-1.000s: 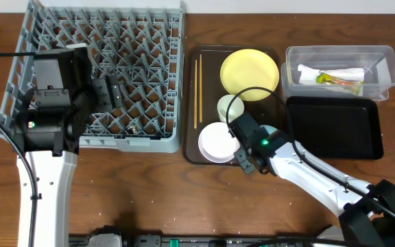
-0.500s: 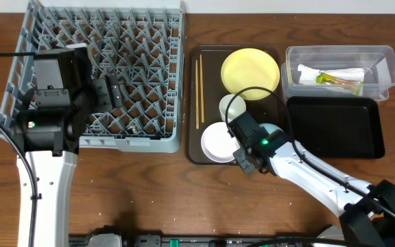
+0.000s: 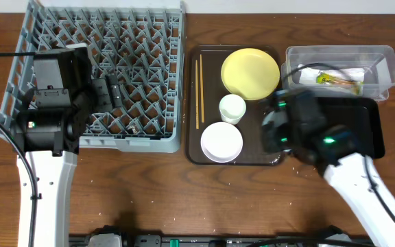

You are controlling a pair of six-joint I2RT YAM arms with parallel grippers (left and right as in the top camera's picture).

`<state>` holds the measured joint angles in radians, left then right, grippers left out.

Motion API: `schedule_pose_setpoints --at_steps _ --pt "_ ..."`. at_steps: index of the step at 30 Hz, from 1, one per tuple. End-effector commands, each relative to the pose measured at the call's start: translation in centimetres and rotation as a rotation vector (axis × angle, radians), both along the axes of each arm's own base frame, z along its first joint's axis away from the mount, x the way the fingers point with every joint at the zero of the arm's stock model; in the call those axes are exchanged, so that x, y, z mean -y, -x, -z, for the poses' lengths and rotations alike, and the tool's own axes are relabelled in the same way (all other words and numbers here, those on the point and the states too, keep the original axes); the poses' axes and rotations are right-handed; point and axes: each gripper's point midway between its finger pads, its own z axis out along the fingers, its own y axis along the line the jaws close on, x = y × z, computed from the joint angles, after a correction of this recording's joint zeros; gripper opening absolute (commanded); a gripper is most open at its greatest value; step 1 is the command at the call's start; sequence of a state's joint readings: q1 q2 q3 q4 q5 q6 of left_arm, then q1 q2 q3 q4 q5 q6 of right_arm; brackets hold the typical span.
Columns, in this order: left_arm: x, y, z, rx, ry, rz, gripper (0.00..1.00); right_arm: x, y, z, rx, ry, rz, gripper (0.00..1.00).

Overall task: Sort waste into correct bins and load items into the dishwasher
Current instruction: 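Carry the blue bowl over the black tray and tip out the scraps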

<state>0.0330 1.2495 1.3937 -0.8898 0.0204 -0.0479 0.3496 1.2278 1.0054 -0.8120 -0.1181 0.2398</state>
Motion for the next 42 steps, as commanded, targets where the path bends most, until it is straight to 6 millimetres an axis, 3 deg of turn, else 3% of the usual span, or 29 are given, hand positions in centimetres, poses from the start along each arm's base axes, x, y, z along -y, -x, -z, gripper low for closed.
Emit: schedule_pose_setpoints --at_steps 1,12,20,35,42 --pt "-0.2 -0.2 -0.7 0.017 -0.009 0.001 0.90 2.7 -1.2 -1.8 0.006 -0.119 0.142 0.01" --pt "-0.2 -0.2 -0.7 0.017 -0.009 0.001 0.90 9.9 -3.0 -3.4 0.040 -0.396 0.257 0.01" --pt "-0.2 -0.2 -0.7 0.017 -0.009 0.001 0.91 11.2 -4.2 -4.7 0.102 -0.630 0.171 0.01" --pt "-0.2 -0.2 -0.7 0.017 -0.009 0.001 0.91 13.3 -5.4 -4.2 0.073 -1.046 0.137 0.01" --pt "-0.2 -0.2 -0.7 0.017 -0.009 0.001 0.91 15.5 -5.6 -4.0 0.080 -1.202 0.179 0.01"
